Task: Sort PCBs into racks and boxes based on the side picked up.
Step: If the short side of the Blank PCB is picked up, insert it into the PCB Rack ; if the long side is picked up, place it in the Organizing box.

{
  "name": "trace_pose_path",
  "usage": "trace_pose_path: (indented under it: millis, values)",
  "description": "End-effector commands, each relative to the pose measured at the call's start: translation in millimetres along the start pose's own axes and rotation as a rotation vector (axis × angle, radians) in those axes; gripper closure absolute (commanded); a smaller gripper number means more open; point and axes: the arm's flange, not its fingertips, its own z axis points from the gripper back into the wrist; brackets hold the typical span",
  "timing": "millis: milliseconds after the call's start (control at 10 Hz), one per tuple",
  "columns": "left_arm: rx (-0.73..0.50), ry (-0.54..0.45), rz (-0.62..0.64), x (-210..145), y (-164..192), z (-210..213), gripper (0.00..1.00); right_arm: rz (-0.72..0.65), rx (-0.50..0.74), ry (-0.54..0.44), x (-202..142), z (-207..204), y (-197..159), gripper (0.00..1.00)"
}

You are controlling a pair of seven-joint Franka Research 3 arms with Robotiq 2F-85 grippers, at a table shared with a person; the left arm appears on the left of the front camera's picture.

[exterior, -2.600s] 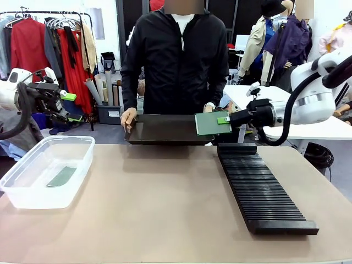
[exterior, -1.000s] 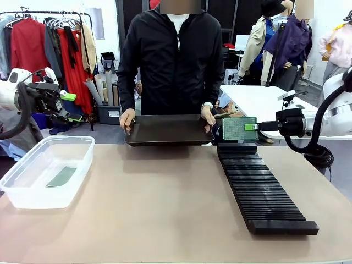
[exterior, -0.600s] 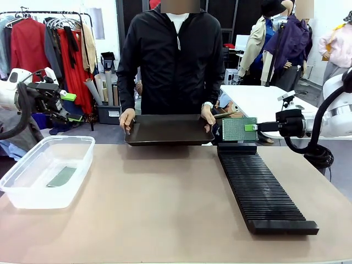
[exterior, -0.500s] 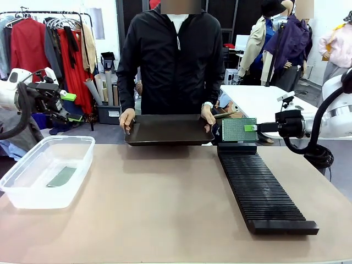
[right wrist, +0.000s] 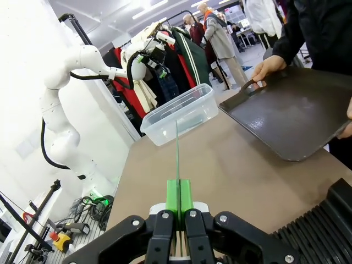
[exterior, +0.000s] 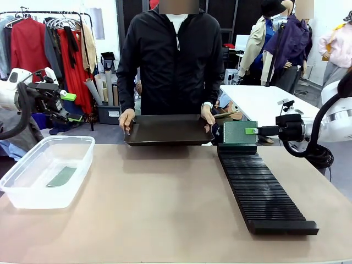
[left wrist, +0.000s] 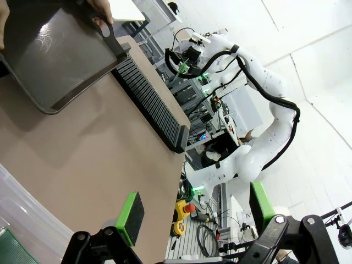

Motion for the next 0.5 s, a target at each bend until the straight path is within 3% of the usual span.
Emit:
trace_pose_path:
  millis: [0, 400]
  values:
    - [0.004, 0.009, 0.000, -1, -1, 0, 0.00, 0.041, 0.004, 0.026, -2, 13, -8, 1.00]
    - [0.004, 0.009, 0.000, -1, -1, 0, 0.00, 0.061, -0.031, 0.065, -19, 30, -18, 1.00]
